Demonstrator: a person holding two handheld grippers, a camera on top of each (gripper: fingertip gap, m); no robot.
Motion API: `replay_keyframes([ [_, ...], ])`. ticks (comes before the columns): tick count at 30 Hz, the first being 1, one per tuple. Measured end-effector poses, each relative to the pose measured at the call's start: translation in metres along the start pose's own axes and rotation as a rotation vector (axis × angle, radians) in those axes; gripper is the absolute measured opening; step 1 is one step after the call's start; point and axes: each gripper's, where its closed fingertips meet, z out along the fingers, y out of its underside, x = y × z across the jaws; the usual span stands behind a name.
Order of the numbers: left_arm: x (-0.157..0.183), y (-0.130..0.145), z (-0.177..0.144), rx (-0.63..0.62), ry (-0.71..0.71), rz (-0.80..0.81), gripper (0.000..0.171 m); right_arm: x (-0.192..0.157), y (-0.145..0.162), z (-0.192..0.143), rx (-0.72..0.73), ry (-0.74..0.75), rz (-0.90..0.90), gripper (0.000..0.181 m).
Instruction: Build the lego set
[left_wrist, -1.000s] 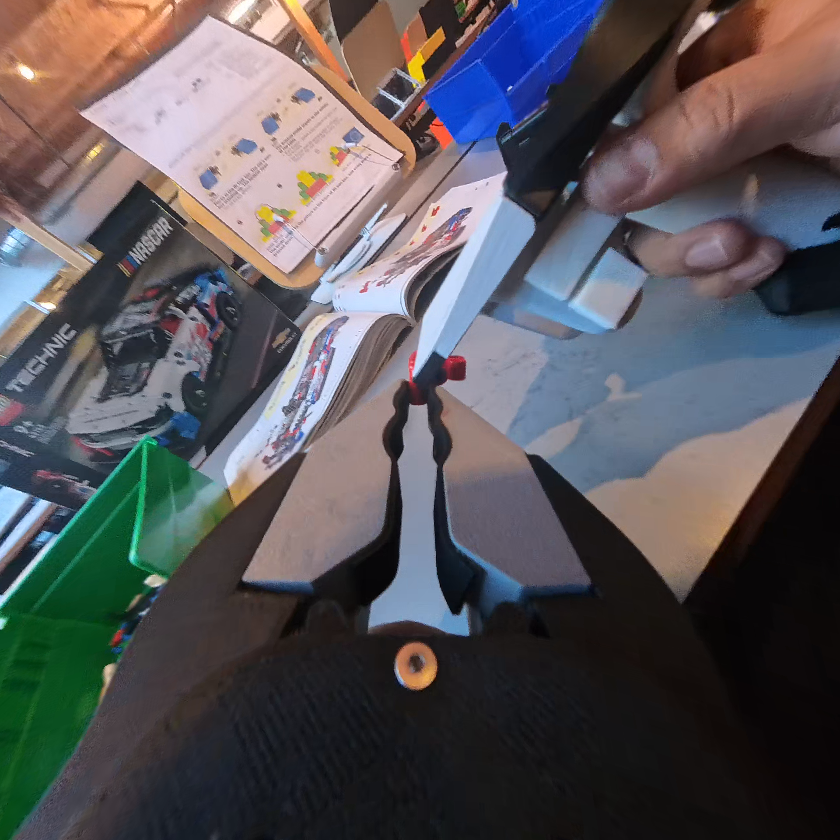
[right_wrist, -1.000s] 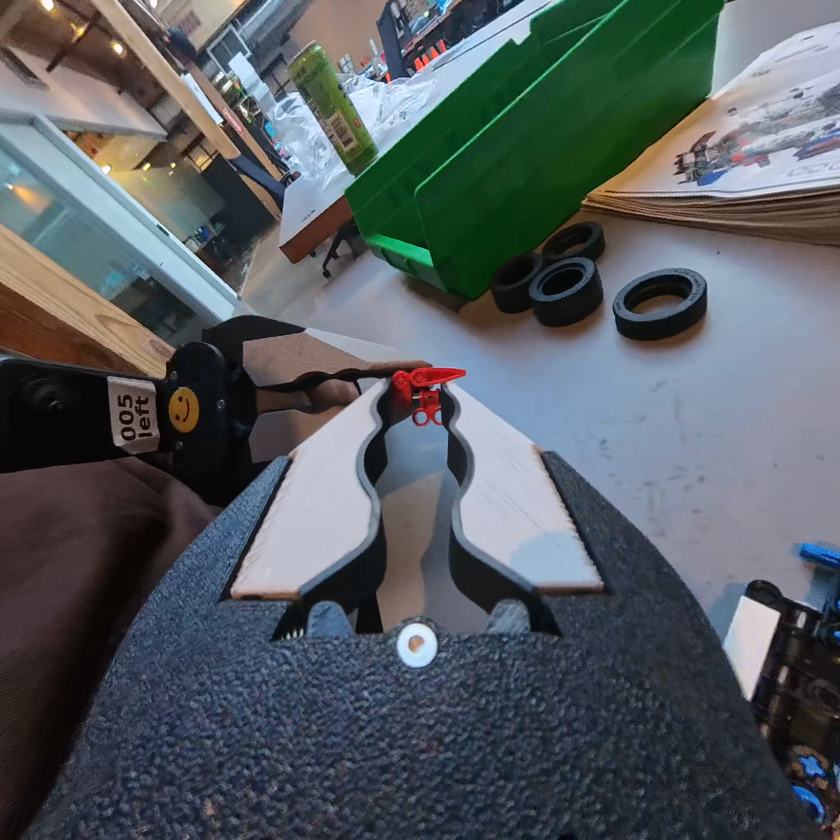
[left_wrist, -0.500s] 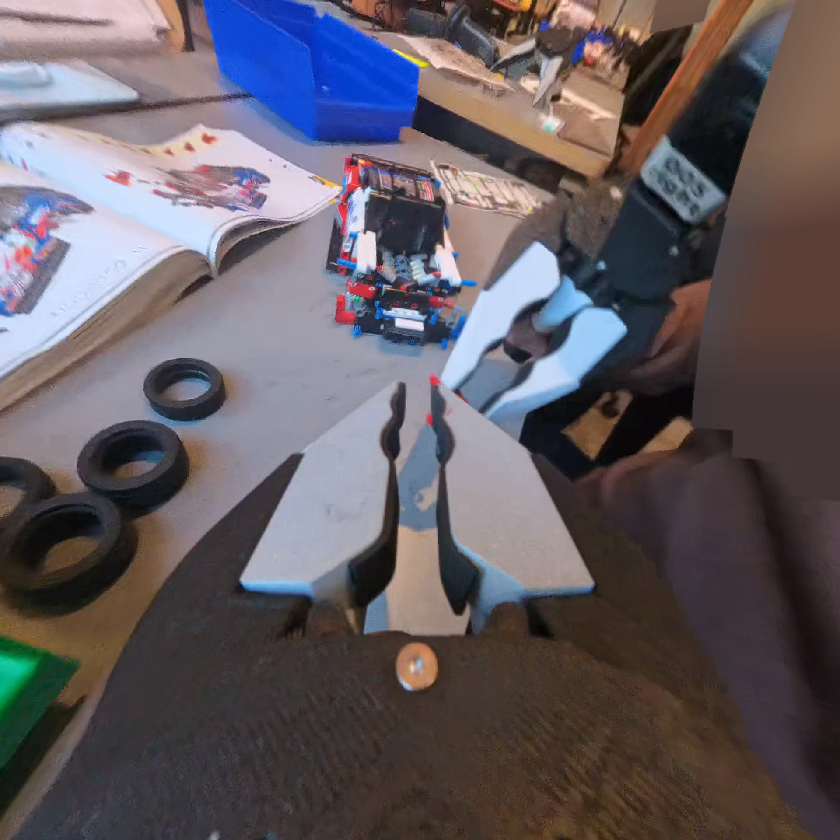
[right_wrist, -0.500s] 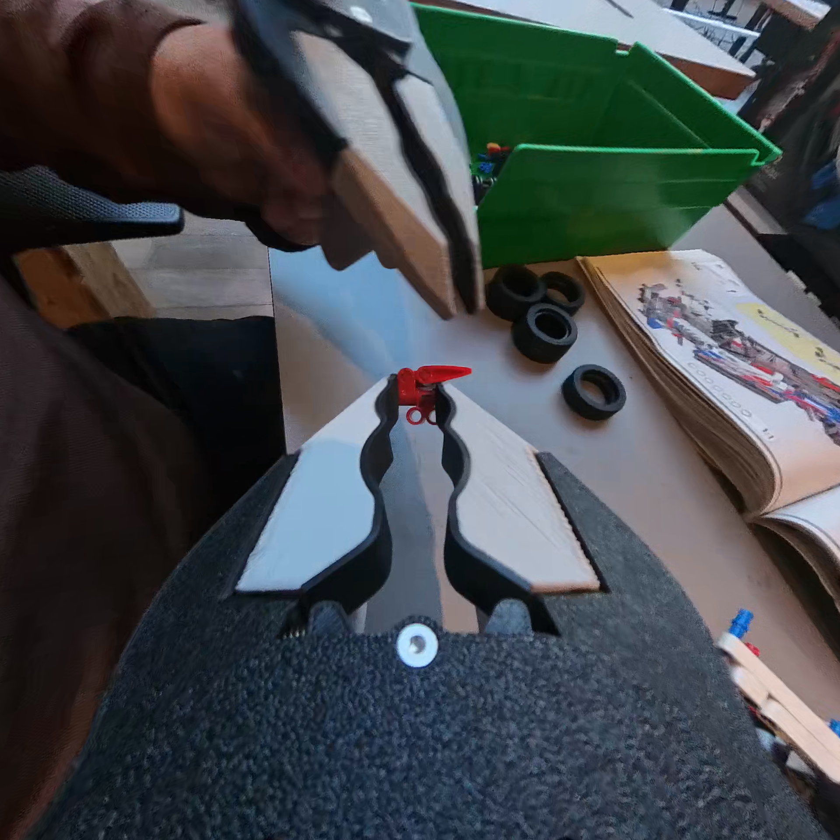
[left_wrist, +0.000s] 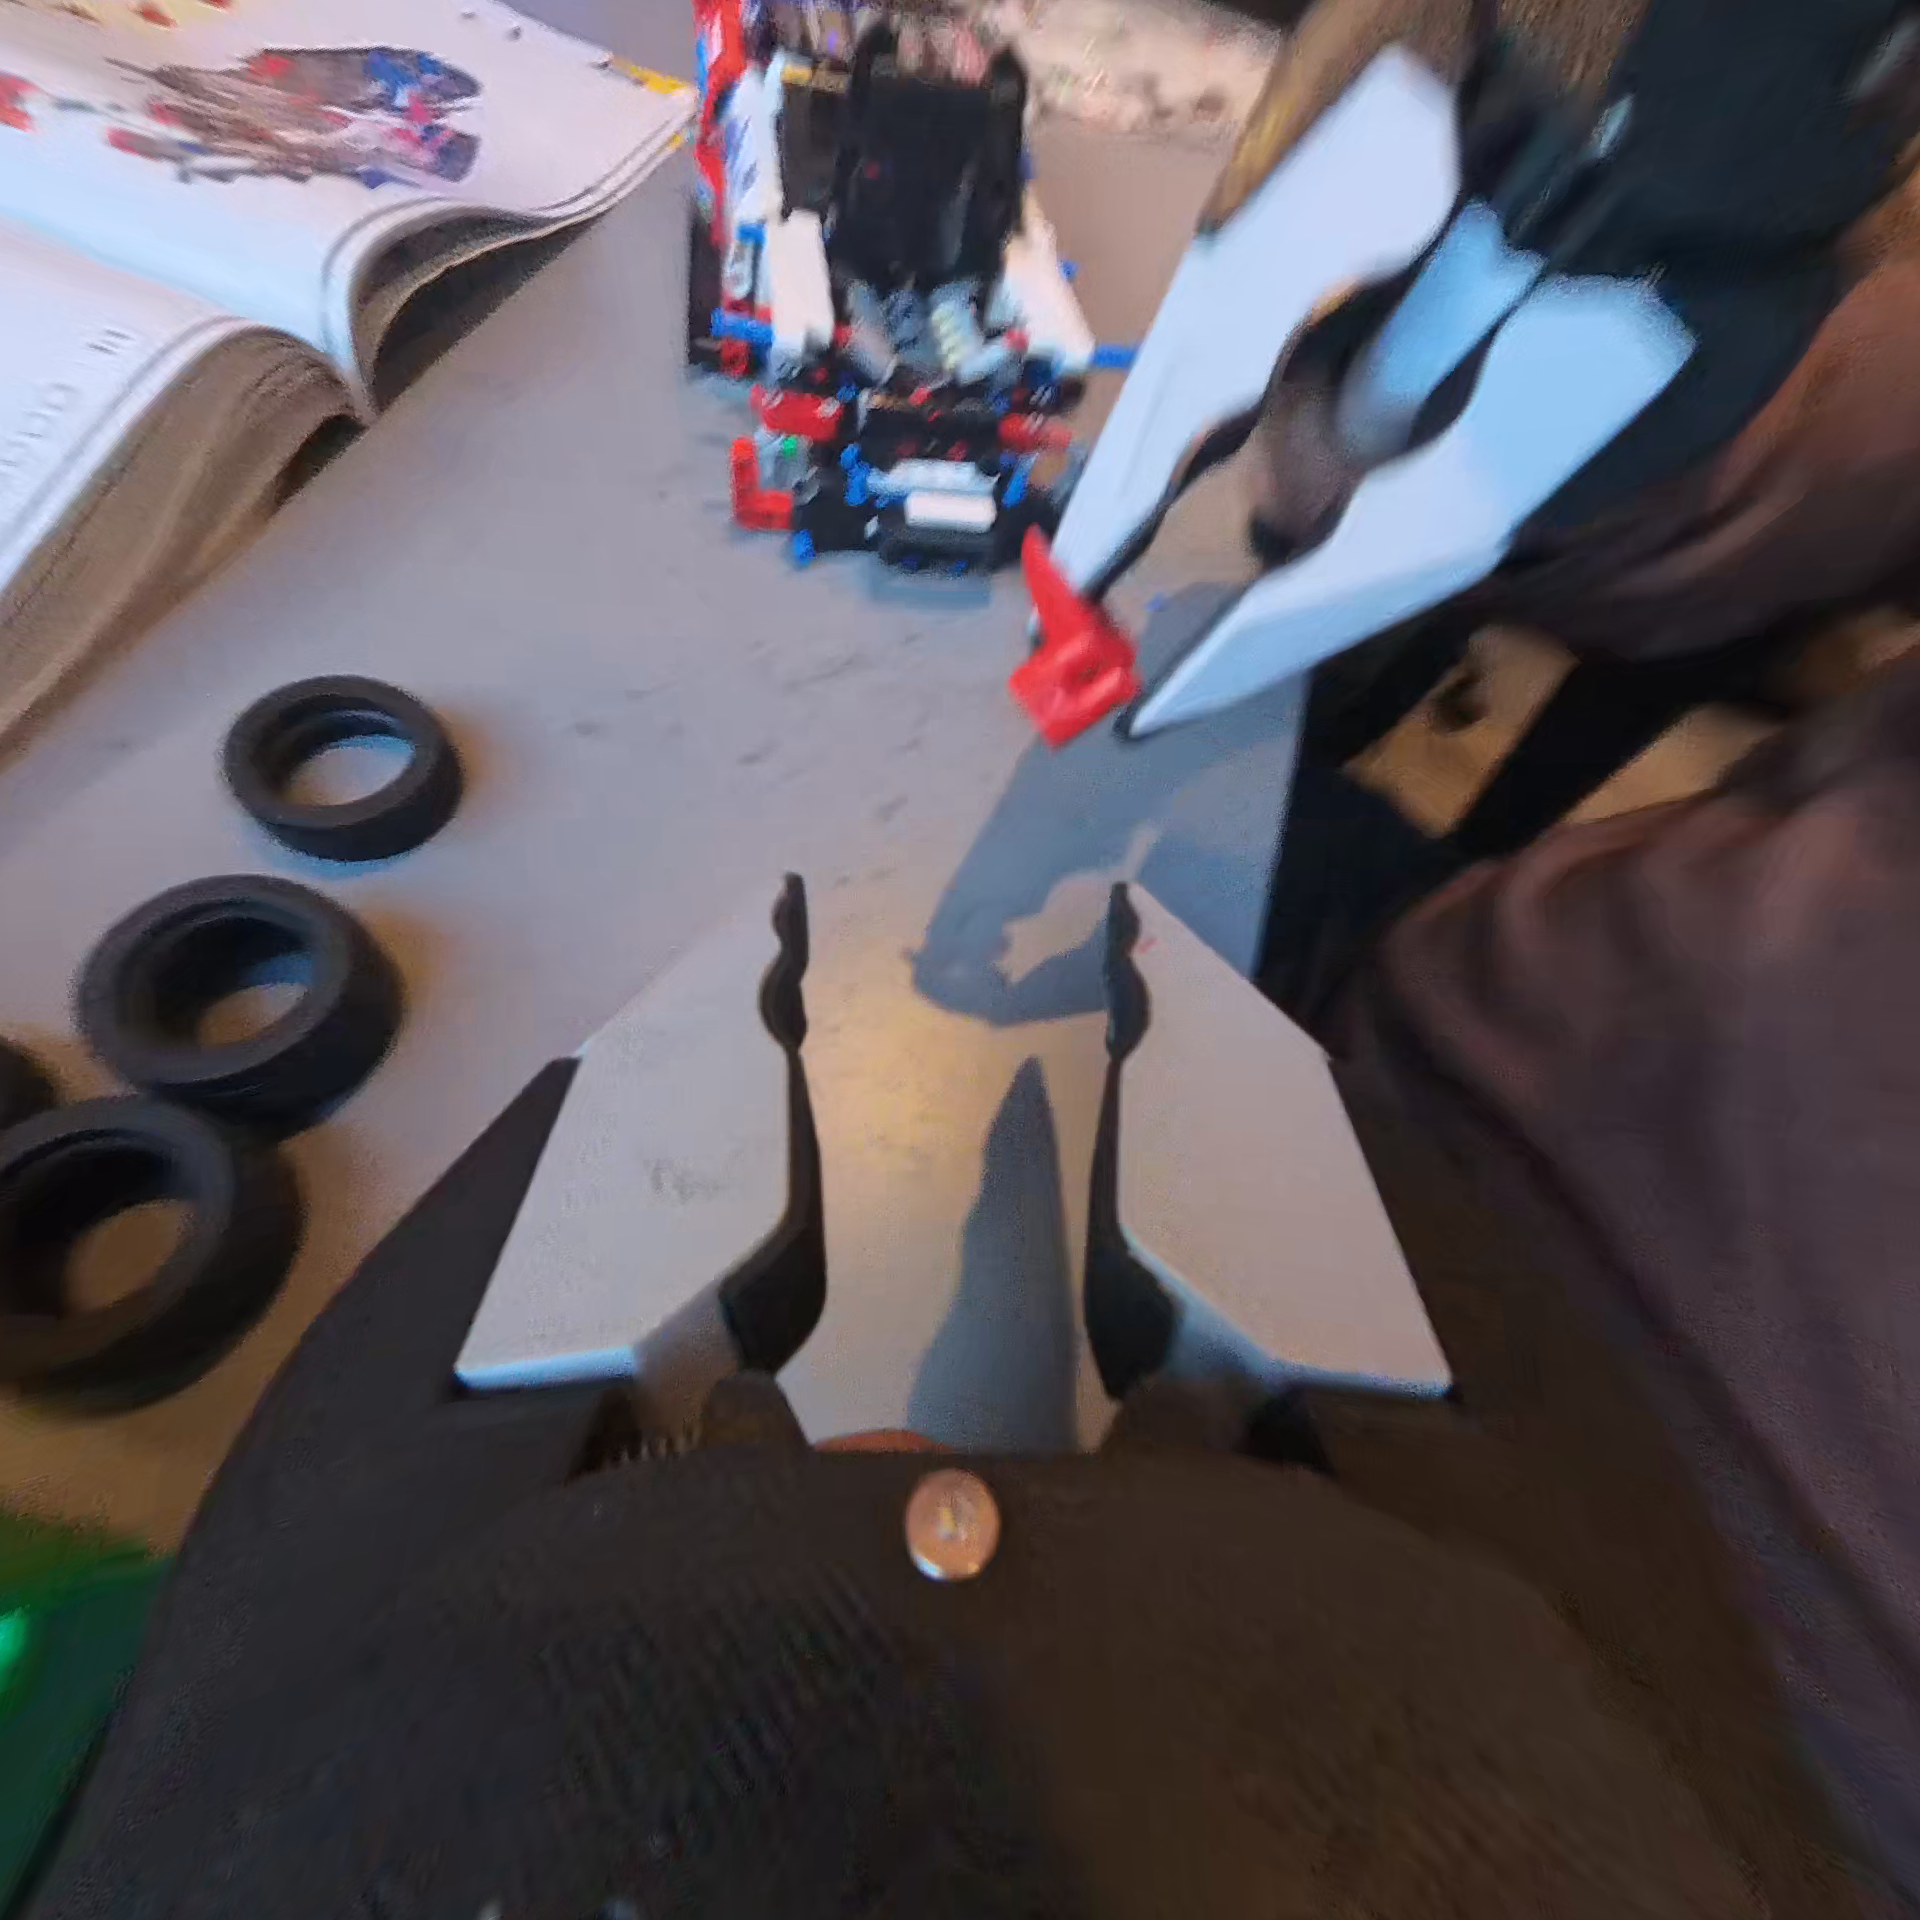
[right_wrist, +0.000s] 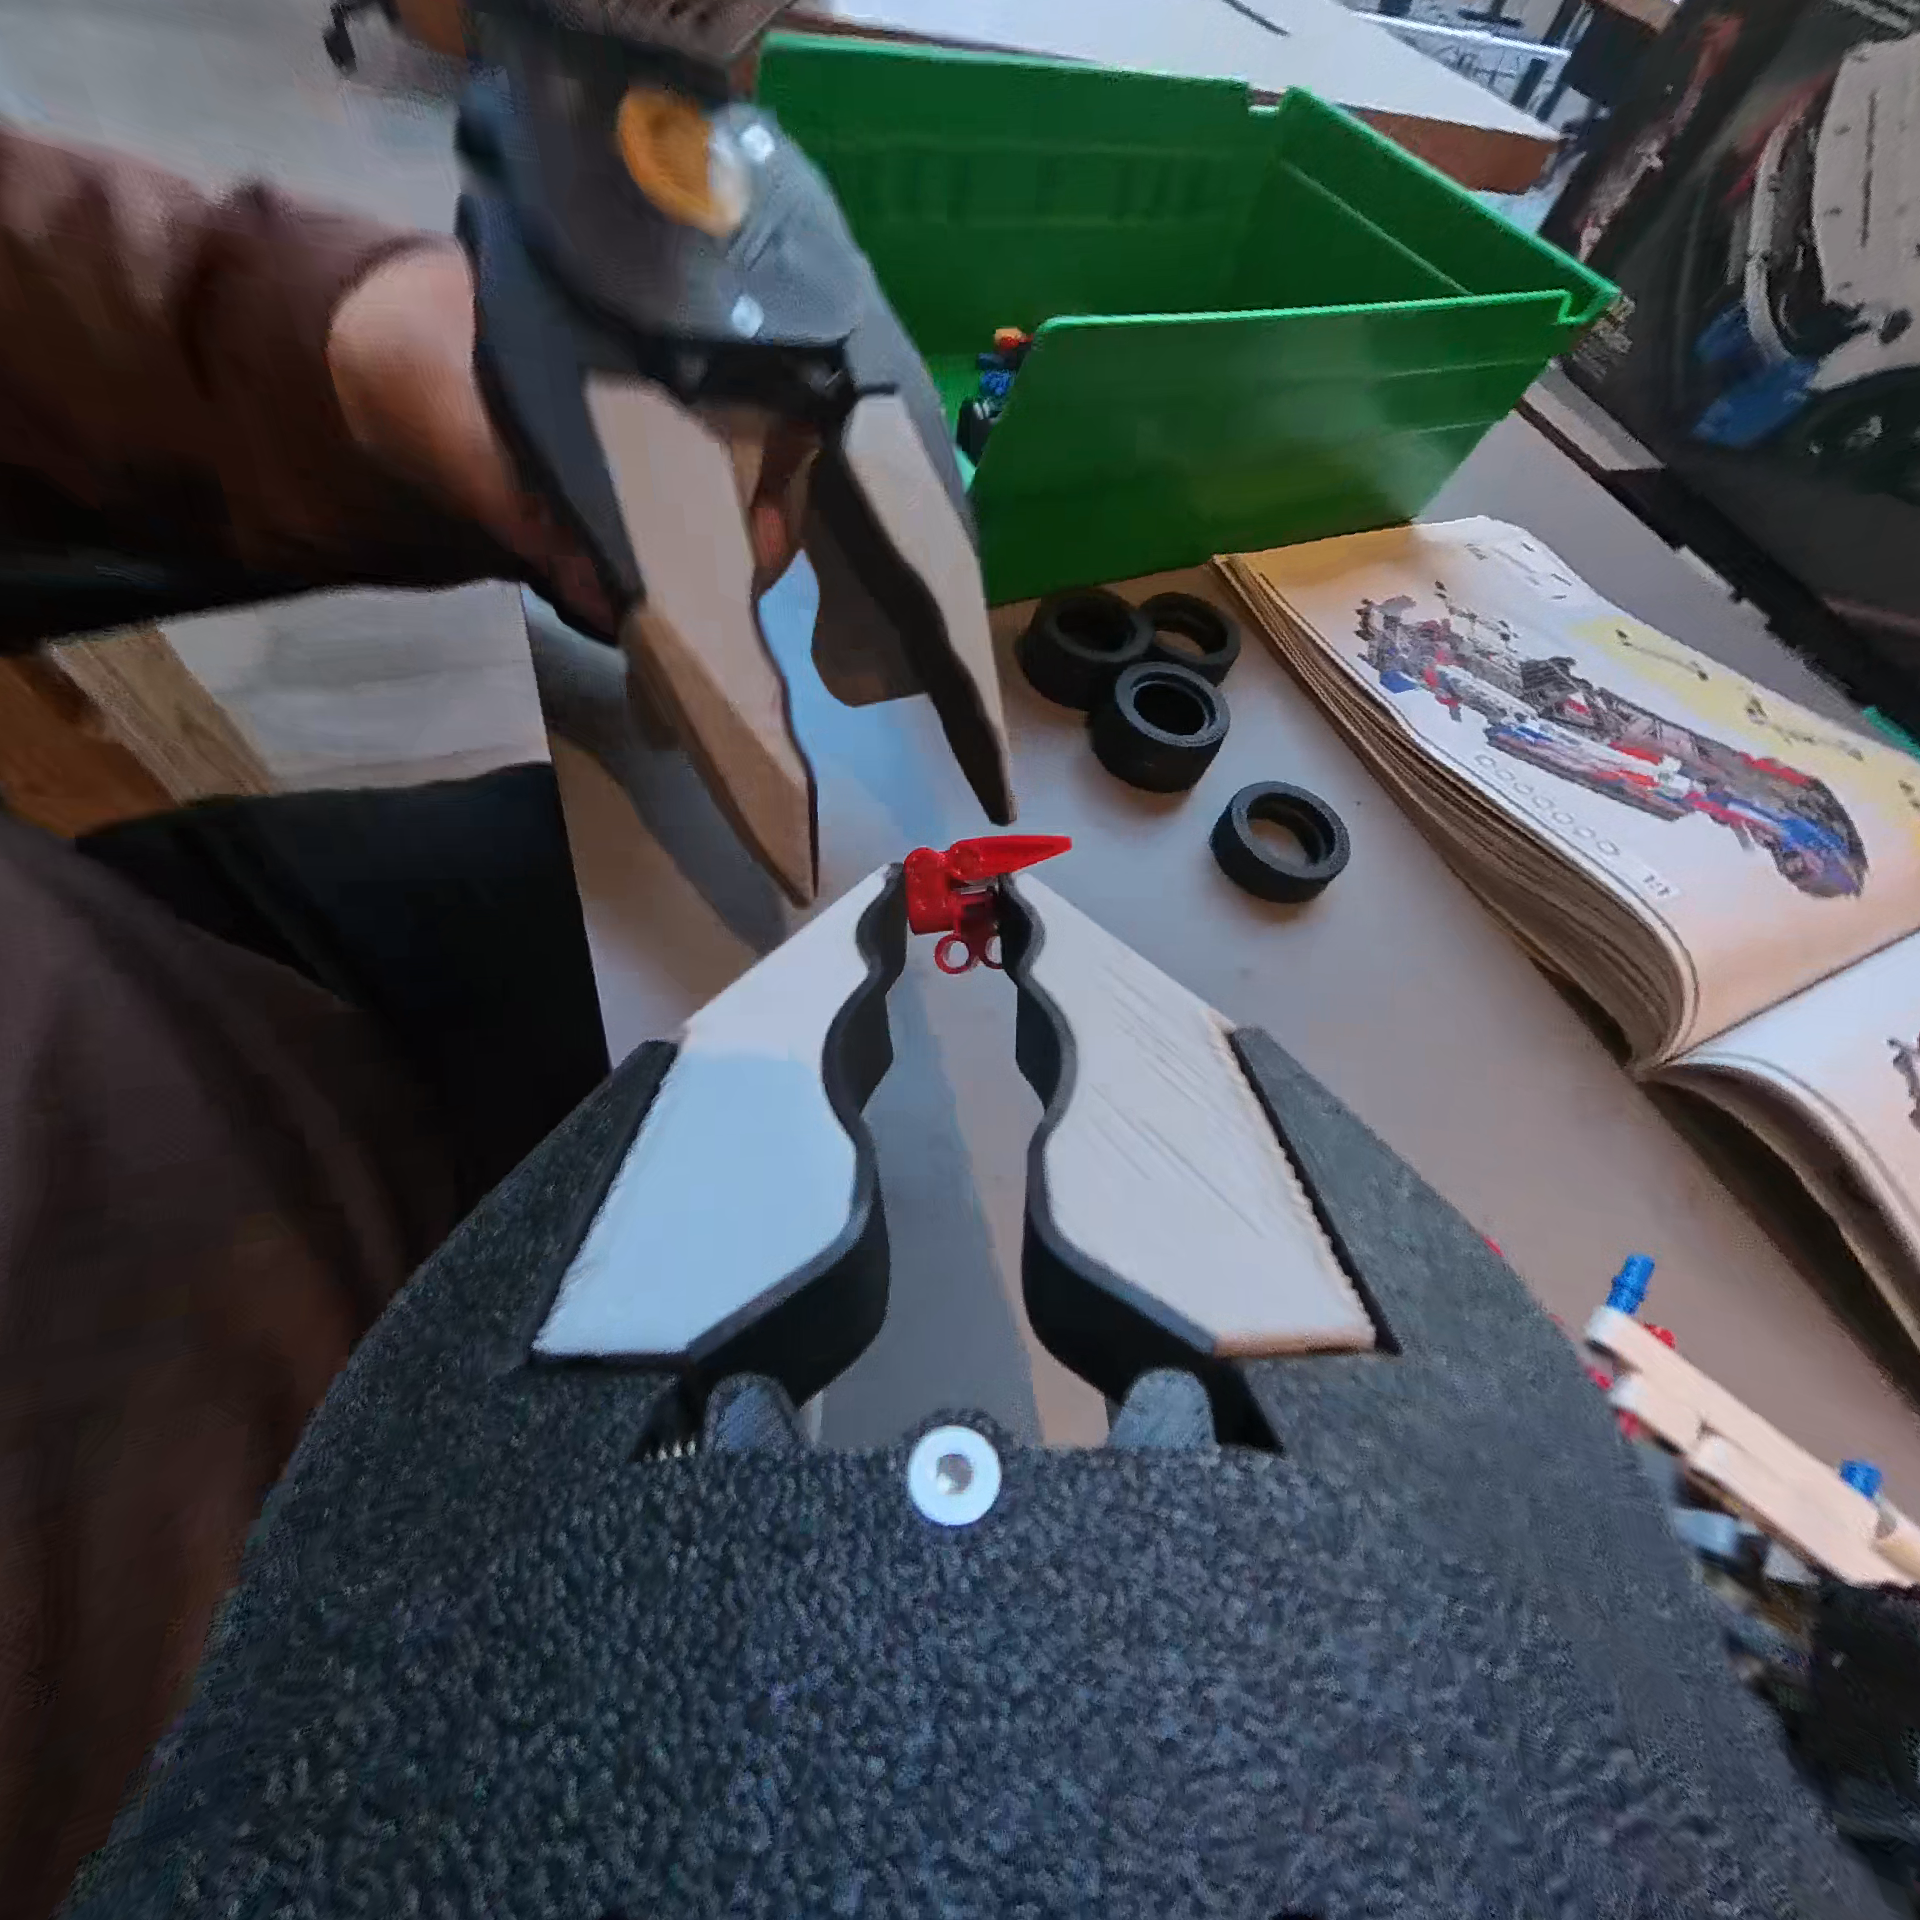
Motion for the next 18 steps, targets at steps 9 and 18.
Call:
replay_keyframes([
  [9, -0.004, 0.004, 0.038, -0.065, -0.291, 0.419, 0.05, 0.007, 0.009, -0.006, 0.039, -0.191, 0.377, 0.017],
  [18, -0.02, 0.012, 0.048, -0.157, -0.255, 0.364, 0.051, 0.019, 0.057, 0.01, -0.191, -0.097, 0.337, 0.018],
])
